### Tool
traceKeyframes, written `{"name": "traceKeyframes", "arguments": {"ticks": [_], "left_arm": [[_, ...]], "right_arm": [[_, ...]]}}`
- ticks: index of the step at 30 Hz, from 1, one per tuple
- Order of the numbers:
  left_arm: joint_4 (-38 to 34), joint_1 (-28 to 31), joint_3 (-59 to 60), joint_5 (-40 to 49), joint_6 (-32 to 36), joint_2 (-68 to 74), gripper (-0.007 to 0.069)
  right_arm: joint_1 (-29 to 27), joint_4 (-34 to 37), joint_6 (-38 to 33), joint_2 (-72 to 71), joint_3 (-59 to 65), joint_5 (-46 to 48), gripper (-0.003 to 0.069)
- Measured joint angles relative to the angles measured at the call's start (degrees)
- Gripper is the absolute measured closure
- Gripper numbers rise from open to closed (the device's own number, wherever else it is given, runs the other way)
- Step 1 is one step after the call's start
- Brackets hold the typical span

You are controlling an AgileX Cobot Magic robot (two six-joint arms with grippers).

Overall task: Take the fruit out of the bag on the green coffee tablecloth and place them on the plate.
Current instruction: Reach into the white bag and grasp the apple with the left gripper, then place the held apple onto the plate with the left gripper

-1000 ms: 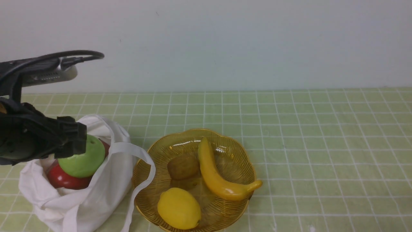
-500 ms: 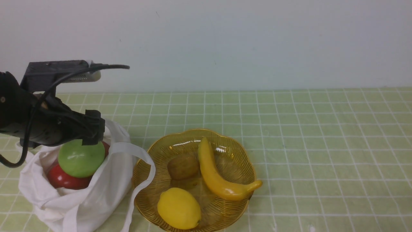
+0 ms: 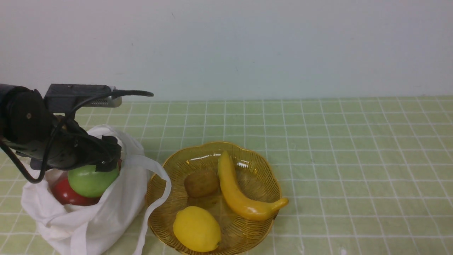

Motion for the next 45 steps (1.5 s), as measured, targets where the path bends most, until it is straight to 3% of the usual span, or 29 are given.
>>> {"name": "traceKeyframes", "arguments": {"ticks": [9,25,36,45], "left_arm": [[2.74,0.0,-0.54,-0.45,0.0,3.0,0.0014],[3.14,0.0,-0.34,0.0,0.0,1.26,0.0013],[3.4,0.0,-0.21,0.48,0.0,-9.76,0.0013],[-0.31,-0.53,-12.91,13.28,0.3,-16.6,0.0013]], "right_arm": [[0.0,0.0,0.0,0.0,0.0,0.0,0.0673],[0.0,0.0,0.0,0.0,0.0,0.0,0.0673],[0.0,0.0,0.0,0.0,0.0,0.0,0.0673],[0.0,0.0,0.0,0.0,0.0,0.0,0.0673]]}}
